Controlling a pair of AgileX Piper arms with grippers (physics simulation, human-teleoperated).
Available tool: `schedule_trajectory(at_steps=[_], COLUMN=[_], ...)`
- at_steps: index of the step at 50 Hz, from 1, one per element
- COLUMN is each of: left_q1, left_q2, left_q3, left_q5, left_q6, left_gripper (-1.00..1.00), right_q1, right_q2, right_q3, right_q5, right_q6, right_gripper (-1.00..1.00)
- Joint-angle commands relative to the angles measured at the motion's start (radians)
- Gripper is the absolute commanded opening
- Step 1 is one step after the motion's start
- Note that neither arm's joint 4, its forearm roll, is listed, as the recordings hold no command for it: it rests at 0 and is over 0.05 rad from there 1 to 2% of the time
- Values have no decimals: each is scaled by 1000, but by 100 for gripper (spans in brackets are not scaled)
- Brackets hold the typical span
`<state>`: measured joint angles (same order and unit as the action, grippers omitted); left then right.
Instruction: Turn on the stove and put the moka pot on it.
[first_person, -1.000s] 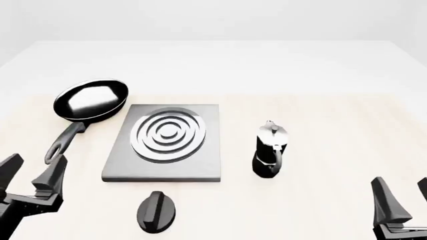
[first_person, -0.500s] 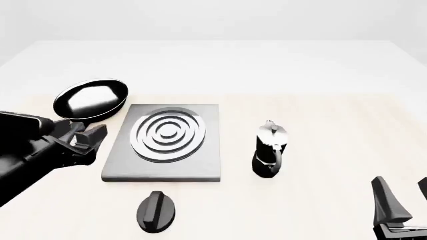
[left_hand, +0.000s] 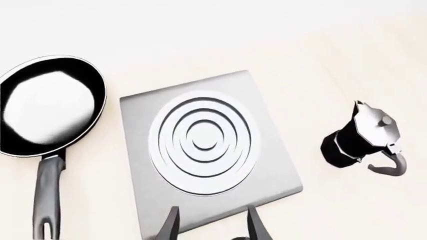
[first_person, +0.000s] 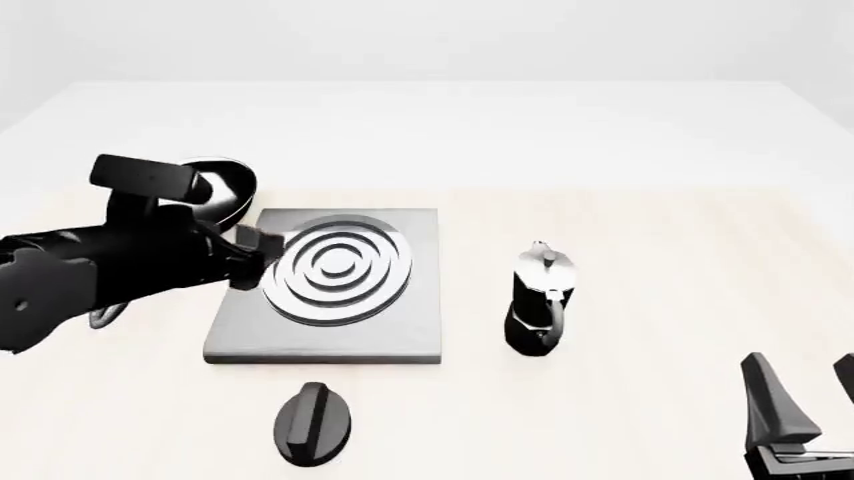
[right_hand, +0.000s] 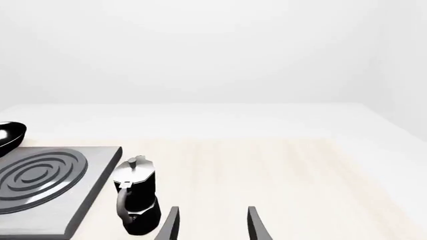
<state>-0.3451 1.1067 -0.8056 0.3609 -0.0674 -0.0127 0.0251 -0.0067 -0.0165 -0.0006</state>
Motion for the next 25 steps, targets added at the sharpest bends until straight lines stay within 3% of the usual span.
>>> schedule_trajectory(at_steps=[1, 25], left_q1=[-50, -110], left_q2=[109, 195], left_q3=[-90, -59], left_q5=[84, 73], left_q6=[-26, -87], left_gripper=[100, 100], right_q1=[0, -3], right_q2=[8, -22], right_q3=[1, 3], right_q5=[-9, 5], right_q6=[3, 20], right_gripper=[100, 100])
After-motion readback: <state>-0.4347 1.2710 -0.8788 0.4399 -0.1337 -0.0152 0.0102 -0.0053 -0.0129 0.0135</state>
